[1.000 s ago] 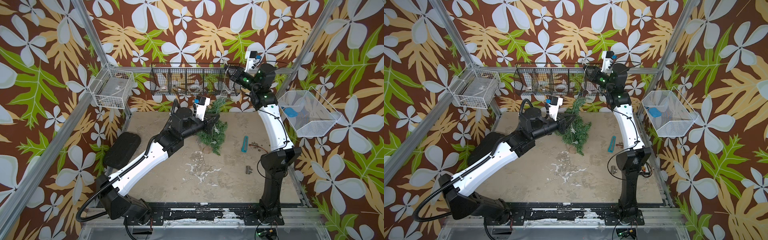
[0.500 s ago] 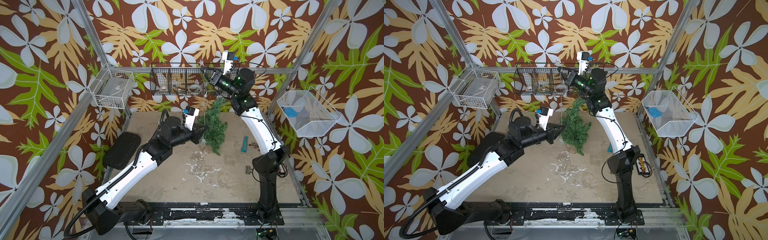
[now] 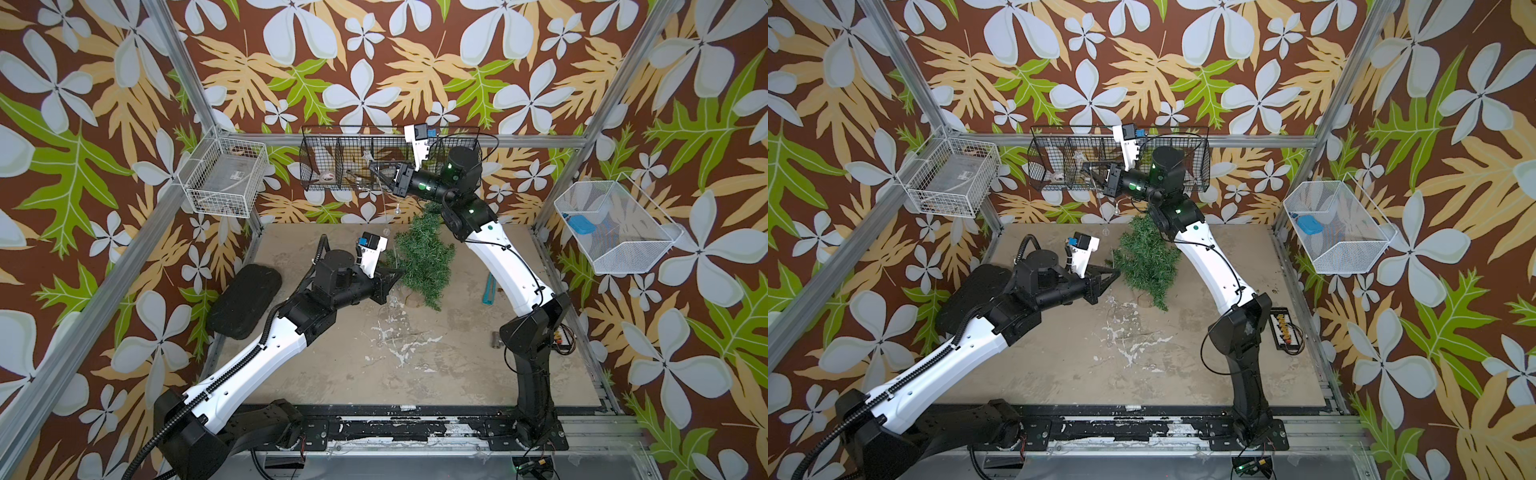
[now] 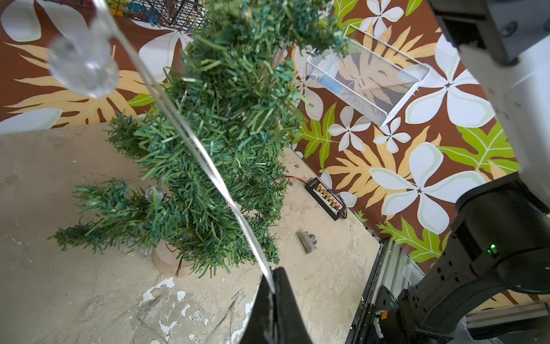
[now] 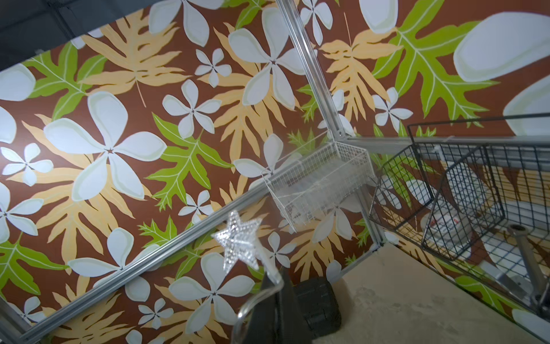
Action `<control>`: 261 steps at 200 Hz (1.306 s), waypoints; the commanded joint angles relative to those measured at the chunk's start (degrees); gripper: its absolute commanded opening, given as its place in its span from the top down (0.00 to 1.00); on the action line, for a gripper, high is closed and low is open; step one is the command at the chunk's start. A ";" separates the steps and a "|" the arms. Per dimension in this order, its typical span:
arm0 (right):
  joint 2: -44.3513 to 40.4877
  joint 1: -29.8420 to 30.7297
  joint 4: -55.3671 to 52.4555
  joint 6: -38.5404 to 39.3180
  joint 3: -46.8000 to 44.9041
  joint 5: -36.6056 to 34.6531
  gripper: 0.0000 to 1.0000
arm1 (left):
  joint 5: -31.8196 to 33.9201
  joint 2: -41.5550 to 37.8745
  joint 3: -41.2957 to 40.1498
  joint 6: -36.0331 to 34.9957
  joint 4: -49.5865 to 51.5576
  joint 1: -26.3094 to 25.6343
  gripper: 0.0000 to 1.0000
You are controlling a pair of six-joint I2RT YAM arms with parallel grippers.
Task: Remove string lights from the small christmas tree
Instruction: Remove the light string from the Christmas tree.
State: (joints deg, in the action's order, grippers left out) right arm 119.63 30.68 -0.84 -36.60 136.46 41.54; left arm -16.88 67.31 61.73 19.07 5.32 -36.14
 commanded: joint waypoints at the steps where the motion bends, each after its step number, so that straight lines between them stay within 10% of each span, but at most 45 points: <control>1: -1.13 0.09 -2.58 4.22 -1.65 0.33 1.00 | 0.39 -0.14 -0.34 -0.04 -0.15 0.35 1.00; 20: -0.99 0.09 -3.31 4.76 -2.25 1.30 1.00 | 1.82 -0.72 -1.17 0.23 0.10 0.54 0.91; 42: -0.74 0.17 -3.82 5.23 -2.16 1.26 1.00 | 4.02 -1.78 -1.90 0.49 0.71 0.94 0.40; 63: -0.67 0.20 -3.48 5.14 -1.99 1.19 1.00 | 5.78 -2.83 -1.48 -0.51 2.20 2.04 0.21; 136: -1.60 0.52 -2.83 4.23 -3.74 1.78 1.00 | 3.56 -4.10 -4.86 -4.85 -20.05 8.72 0.15; 261: -3.00 0.70 -4.11 5.31 -4.32 1.13 1.00 | -7.44 17.18 10.73 -2.20 -33.88 15.02 0.18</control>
State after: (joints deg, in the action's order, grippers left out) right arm 117.21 31.27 -5.63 -32.32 132.42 43.07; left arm -20.64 82.39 70.32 16.25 -24.51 -21.43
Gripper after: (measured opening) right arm 0.050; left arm 0.830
